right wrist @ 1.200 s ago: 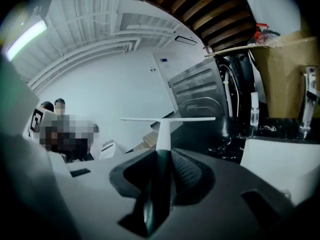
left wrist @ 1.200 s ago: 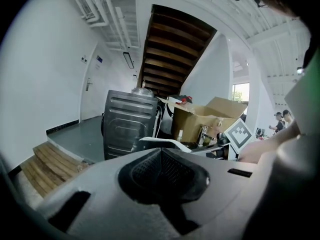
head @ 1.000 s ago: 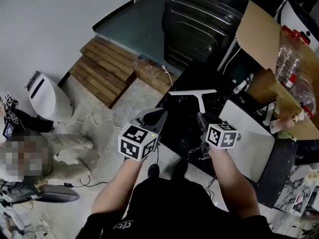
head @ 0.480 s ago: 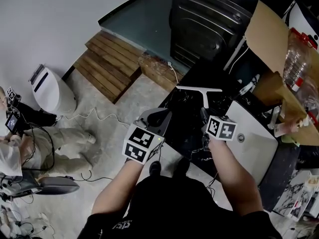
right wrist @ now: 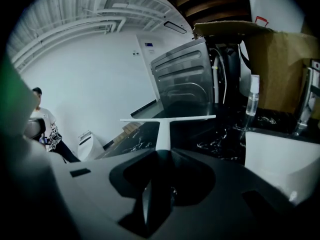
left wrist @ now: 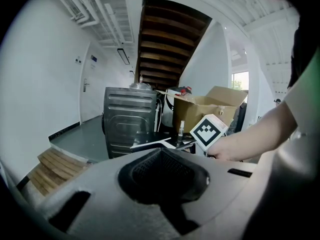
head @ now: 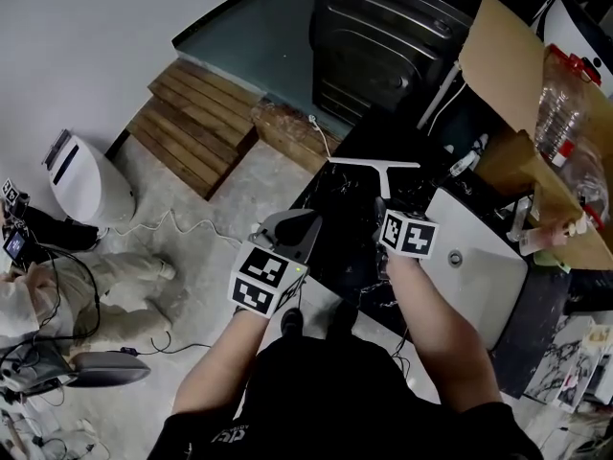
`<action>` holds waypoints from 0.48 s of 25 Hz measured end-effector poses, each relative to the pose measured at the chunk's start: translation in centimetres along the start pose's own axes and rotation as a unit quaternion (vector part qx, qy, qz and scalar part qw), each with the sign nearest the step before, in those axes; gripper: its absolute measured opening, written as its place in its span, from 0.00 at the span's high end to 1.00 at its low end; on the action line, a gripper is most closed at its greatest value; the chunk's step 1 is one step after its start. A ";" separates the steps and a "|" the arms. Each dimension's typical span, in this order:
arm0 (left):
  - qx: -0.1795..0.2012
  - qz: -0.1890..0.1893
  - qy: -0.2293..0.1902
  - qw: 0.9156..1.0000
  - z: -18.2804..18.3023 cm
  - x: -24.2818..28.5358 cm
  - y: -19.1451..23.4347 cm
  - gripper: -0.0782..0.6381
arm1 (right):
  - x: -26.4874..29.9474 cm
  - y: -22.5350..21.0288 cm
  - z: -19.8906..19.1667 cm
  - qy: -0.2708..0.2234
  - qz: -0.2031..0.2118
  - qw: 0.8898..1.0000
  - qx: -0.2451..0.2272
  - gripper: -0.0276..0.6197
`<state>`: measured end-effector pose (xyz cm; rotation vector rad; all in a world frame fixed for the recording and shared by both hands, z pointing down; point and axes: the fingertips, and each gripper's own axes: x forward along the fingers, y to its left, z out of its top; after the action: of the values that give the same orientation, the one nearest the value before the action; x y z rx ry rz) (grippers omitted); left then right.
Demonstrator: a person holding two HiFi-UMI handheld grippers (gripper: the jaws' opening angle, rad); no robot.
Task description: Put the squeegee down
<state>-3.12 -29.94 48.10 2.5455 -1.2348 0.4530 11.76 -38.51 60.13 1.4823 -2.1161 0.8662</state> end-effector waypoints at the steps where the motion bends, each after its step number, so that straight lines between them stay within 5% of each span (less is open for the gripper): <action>1: 0.000 -0.003 0.000 1.000 0.0 0.1 -0.1 0.88 | 0.0 0.0 -0.1 0.002 -0.002 1.000 0.002 0.80; 6: -0.001 -0.013 0.000 1.000 -0.2 0.8 -0.4 0.88 | -0.3 0.2 -0.9 0.009 0.011 1.000 0.015 0.79; 12: 0.000 -0.028 0.002 1.000 0.1 2.1 -1.0 0.88 | -1.6 1.1 -1.5 0.014 0.042 0.999 0.005 0.66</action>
<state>-1.10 -30.93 48.70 2.5718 -1.1581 0.4449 11.24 -36.05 59.90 1.3859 -2.1703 0.9232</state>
